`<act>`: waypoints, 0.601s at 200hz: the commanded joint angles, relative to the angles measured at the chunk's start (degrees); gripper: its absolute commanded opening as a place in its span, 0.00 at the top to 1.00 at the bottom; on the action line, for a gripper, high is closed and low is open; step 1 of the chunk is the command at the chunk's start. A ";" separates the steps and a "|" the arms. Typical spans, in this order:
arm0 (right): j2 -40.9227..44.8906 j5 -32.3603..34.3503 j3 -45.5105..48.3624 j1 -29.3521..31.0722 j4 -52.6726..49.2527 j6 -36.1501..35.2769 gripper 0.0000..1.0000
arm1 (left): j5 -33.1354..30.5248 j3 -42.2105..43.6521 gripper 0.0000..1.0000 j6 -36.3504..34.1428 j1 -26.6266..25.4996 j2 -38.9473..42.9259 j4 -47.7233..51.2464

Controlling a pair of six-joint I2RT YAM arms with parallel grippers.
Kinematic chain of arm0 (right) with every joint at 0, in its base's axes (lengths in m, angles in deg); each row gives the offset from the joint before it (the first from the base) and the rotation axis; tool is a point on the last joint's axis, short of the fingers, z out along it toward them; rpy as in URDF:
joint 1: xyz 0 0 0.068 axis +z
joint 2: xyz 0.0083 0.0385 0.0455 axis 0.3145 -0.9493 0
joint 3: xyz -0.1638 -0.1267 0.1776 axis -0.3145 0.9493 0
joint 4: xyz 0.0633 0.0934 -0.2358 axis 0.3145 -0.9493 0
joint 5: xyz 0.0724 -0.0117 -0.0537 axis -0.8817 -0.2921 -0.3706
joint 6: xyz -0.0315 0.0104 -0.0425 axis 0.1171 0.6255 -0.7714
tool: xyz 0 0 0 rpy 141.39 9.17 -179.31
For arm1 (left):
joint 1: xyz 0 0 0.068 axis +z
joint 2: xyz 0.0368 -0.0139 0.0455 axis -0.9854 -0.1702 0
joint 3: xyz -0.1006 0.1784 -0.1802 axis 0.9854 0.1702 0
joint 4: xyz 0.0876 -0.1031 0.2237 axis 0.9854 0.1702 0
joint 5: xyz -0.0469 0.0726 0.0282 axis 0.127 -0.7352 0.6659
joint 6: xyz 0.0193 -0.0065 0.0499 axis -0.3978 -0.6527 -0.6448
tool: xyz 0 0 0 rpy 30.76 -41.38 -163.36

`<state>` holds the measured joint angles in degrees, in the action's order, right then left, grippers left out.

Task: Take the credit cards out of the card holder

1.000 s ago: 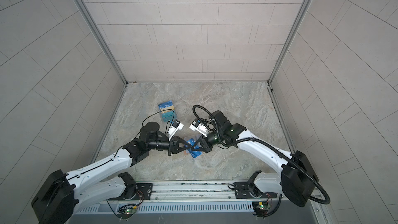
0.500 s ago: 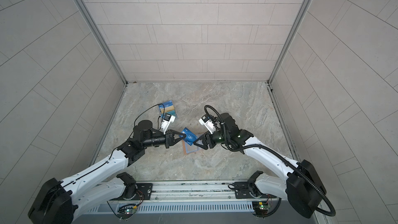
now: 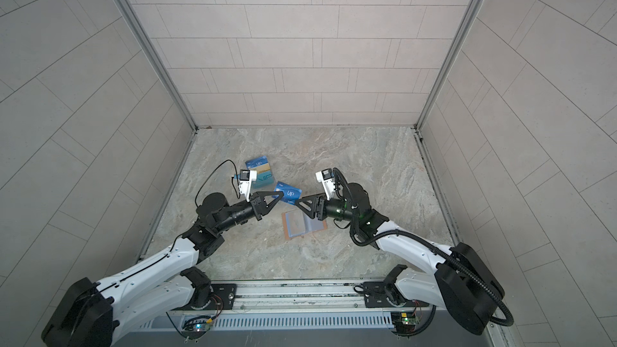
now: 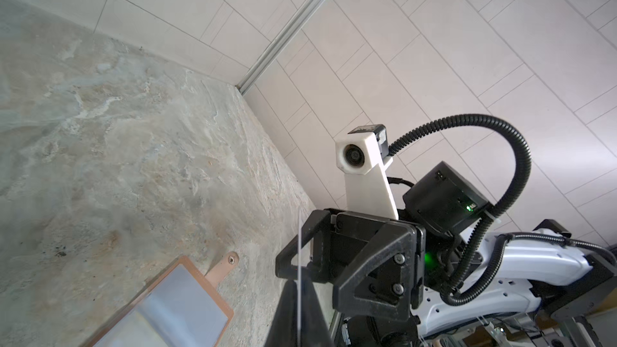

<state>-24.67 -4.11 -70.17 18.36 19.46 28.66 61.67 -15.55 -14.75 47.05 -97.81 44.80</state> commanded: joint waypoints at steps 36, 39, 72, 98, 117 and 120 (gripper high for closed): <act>-2.11 1.48 -0.78 1.09 13.11 6.73 0.55 | -1.80 1.02 1.00 4.37 0.10 -0.95 -11.15; -2.33 1.48 -0.78 1.10 13.65 7.01 0.56 | -1.67 1.00 1.00 4.48 0.10 -1.21 -11.47; -4.49 1.00 -0.78 1.28 19.05 9.65 0.68 | 0.49 0.66 0.99 6.55 0.10 -4.24 -15.49; -4.86 0.95 -1.04 1.54 20.19 10.16 0.80 | 1.30 0.62 0.98 6.99 0.10 -5.44 -16.98; -4.65 1.04 -0.98 1.50 20.05 10.17 0.90 | 1.73 0.51 0.91 6.54 0.10 -5.29 -16.47; -4.61 1.02 -0.93 1.50 19.85 10.12 0.91 | 1.89 0.49 0.90 6.35 0.10 -5.14 -16.16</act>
<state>-29.69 -2.84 -70.17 19.43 35.24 37.36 61.78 -15.06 -8.30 47.07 -103.21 30.85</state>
